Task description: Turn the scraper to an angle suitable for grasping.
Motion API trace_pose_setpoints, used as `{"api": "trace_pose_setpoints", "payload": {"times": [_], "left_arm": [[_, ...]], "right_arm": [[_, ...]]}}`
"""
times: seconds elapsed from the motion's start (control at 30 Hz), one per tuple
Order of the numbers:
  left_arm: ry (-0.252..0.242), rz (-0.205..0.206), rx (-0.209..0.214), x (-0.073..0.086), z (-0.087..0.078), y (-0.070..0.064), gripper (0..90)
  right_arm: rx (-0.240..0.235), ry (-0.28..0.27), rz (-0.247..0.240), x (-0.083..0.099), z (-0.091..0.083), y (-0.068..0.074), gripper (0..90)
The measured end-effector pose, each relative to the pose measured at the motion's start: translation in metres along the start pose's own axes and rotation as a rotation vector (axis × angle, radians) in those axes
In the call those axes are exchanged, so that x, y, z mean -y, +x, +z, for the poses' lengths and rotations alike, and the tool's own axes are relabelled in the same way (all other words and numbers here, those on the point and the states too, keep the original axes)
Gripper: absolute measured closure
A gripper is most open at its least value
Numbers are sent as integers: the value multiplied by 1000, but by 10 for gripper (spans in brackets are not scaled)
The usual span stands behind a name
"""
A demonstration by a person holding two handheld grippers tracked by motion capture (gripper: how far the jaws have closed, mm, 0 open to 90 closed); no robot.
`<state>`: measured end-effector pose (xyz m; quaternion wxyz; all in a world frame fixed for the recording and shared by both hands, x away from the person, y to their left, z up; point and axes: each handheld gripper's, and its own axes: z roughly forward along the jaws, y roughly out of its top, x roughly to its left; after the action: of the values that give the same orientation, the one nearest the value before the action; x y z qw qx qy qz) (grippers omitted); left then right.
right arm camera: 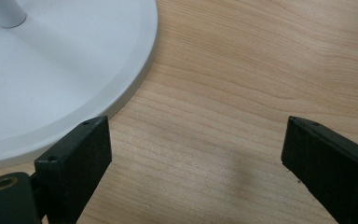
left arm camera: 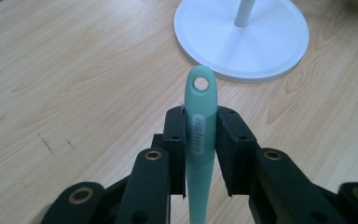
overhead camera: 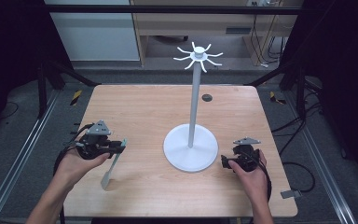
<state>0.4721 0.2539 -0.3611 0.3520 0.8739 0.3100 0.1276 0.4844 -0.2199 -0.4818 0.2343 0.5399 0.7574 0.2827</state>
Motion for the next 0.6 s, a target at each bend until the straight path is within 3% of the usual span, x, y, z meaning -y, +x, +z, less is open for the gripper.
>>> {"api": "trace_pose_setpoints", "payload": {"times": [0.6], "left_arm": [[-96,-16,-14,-10,-24,4,757]], "right_arm": [[-2,-1,1,0,0,1,88]]}}
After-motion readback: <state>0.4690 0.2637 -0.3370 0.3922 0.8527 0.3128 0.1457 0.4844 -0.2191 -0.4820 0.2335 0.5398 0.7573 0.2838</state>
